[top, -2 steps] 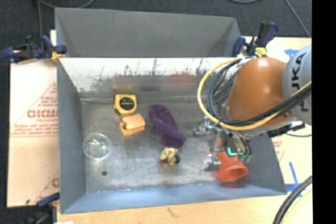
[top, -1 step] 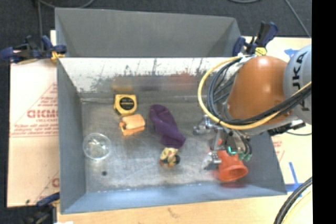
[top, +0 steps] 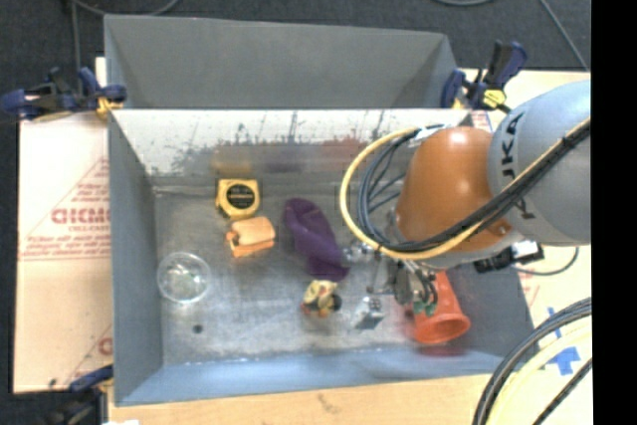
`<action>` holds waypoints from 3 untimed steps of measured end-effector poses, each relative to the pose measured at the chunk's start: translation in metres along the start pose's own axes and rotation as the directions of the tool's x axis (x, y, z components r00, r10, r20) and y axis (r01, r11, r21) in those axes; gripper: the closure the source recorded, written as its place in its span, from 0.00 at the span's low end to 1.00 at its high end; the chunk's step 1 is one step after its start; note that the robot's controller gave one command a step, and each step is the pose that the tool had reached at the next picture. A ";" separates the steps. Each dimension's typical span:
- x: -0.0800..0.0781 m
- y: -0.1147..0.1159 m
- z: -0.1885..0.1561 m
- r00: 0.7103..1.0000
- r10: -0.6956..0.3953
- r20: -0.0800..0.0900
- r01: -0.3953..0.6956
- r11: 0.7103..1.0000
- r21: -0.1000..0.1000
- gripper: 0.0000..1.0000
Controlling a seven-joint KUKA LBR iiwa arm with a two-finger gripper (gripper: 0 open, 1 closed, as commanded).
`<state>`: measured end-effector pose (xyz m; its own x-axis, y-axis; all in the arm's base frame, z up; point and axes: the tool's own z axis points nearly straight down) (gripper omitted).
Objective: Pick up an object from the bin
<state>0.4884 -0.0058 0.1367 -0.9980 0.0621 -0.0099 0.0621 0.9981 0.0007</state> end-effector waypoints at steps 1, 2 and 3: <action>-0.020 0.059 0.032 0.962 -0.274 -0.006 0.274 0.962 -0.003 1.00; -0.020 0.059 0.032 0.962 -0.275 -0.006 0.275 0.962 -0.002 1.00; -0.032 0.074 -0.050 0.963 -0.269 -0.007 0.269 0.963 -0.001 1.00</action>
Offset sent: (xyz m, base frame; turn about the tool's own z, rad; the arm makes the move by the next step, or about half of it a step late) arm 0.0000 0.0000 0.0000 0.0000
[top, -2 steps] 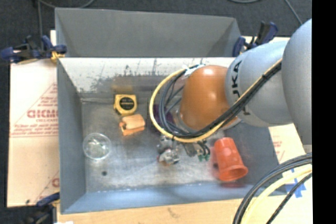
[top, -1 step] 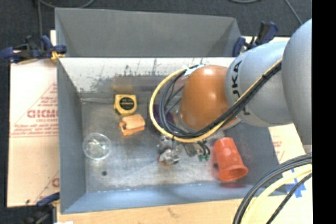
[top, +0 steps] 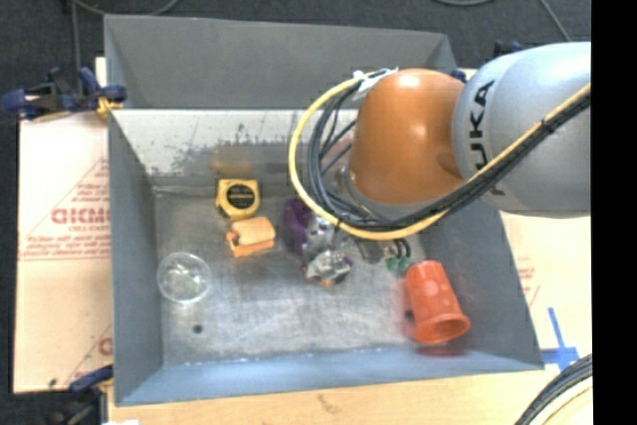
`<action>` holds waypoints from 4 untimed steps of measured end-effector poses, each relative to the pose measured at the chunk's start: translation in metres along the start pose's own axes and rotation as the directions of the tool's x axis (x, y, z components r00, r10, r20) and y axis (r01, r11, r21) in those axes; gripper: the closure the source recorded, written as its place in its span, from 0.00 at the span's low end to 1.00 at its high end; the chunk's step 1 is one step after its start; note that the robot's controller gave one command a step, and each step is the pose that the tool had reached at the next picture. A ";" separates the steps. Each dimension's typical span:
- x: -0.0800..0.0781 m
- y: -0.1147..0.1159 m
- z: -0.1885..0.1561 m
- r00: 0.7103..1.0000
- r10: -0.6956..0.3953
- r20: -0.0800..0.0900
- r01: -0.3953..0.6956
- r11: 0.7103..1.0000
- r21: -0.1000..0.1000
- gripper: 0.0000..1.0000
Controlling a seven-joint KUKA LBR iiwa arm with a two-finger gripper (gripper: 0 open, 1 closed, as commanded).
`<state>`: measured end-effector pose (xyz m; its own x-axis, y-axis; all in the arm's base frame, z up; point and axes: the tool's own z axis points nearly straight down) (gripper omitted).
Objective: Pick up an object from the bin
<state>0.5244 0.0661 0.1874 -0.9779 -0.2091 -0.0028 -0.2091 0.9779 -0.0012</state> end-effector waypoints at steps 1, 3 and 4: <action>0.000 0.000 0.000 1.000 0.000 0.000 0.000 1.000 0.000 1.00; 0.000 0.003 -0.082 0.999 -0.049 0.001 0.049 0.999 0.000 0.00; 0.000 0.003 -0.082 0.999 -0.049 0.001 0.049 0.999 0.000 0.00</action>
Offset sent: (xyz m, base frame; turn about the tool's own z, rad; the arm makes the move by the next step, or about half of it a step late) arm -0.0023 0.0037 0.0809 -0.0502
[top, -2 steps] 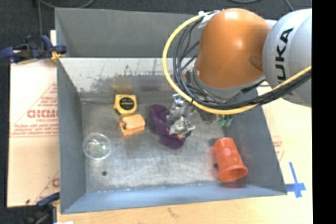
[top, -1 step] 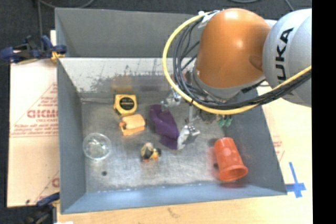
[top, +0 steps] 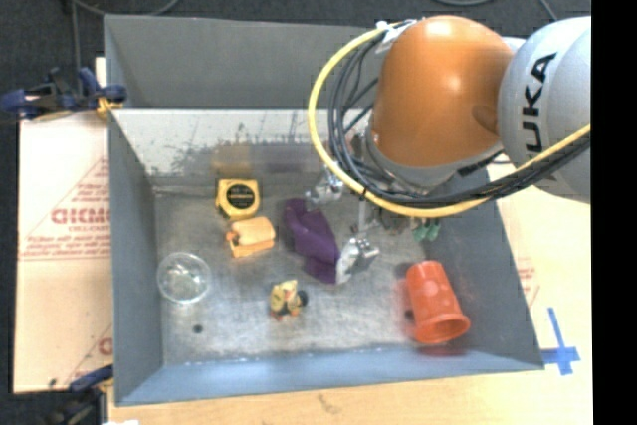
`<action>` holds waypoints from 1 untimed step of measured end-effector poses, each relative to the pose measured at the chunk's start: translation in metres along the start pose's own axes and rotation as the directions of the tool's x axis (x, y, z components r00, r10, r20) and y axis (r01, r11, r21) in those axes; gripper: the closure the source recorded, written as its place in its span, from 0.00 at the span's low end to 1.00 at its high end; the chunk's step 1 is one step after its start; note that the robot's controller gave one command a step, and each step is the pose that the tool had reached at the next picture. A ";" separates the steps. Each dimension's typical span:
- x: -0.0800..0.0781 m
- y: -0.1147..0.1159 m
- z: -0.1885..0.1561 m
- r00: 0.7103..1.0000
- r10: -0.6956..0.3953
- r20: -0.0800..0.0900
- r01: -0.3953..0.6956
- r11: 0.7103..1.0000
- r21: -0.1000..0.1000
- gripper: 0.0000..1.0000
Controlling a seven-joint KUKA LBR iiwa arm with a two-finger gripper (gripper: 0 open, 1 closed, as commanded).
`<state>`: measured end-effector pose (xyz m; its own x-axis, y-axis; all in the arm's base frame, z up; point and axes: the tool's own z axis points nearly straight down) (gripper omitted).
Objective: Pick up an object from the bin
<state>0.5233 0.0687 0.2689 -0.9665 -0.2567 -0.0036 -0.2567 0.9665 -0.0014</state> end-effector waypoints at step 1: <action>-0.008 0.005 0.026 0.998 -0.059 0.007 0.059 0.998 0.002 0.00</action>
Offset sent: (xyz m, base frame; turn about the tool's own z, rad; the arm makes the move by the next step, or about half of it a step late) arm 0.0332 0.0009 -0.1573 0.0076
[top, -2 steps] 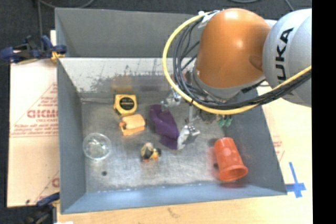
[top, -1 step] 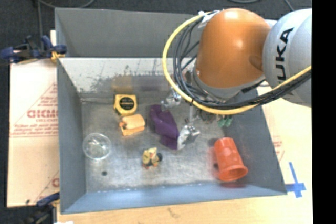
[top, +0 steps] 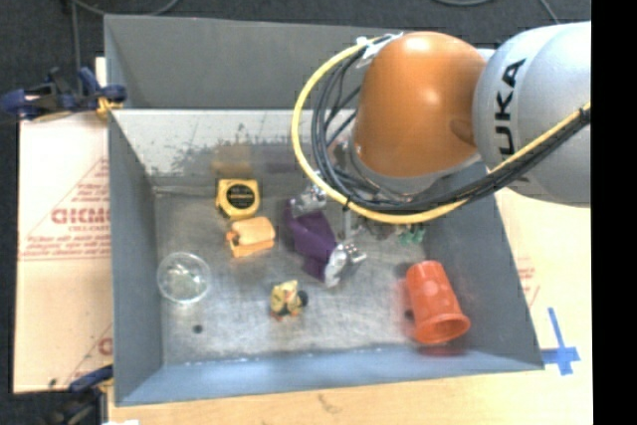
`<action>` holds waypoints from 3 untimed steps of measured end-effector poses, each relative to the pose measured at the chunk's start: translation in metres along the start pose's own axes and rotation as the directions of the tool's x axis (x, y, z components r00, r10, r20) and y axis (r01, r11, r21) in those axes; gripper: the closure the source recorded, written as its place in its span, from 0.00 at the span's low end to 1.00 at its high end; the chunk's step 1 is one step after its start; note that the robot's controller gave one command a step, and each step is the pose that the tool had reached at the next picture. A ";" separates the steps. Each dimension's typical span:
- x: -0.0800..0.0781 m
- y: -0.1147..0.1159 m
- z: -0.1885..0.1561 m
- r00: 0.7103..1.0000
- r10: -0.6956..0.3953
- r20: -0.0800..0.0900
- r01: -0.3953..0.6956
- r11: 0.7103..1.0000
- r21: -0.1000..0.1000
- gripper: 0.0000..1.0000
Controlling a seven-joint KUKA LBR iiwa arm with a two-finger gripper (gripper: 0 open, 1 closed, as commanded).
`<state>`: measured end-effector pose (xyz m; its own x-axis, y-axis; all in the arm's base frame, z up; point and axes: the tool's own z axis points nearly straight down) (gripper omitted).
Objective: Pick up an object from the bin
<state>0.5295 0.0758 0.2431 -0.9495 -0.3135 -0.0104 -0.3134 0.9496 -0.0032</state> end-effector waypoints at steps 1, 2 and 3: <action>-0.011 -0.004 0.058 1.000 -0.008 0.000 0.008 1.000 -0.002 0.00; -0.013 -0.009 0.161 0.981 -0.193 -0.012 0.193 0.981 -0.003 1.00; -0.013 -0.009 0.161 0.981 -0.193 -0.012 0.193 0.981 -0.003 1.00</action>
Offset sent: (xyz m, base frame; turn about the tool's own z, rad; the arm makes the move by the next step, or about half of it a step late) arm 0.0117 -0.0032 -0.1731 -0.1980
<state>0.5465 0.0714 0.0822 -0.8712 -0.4909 0.0021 -0.4909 0.8712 -0.0024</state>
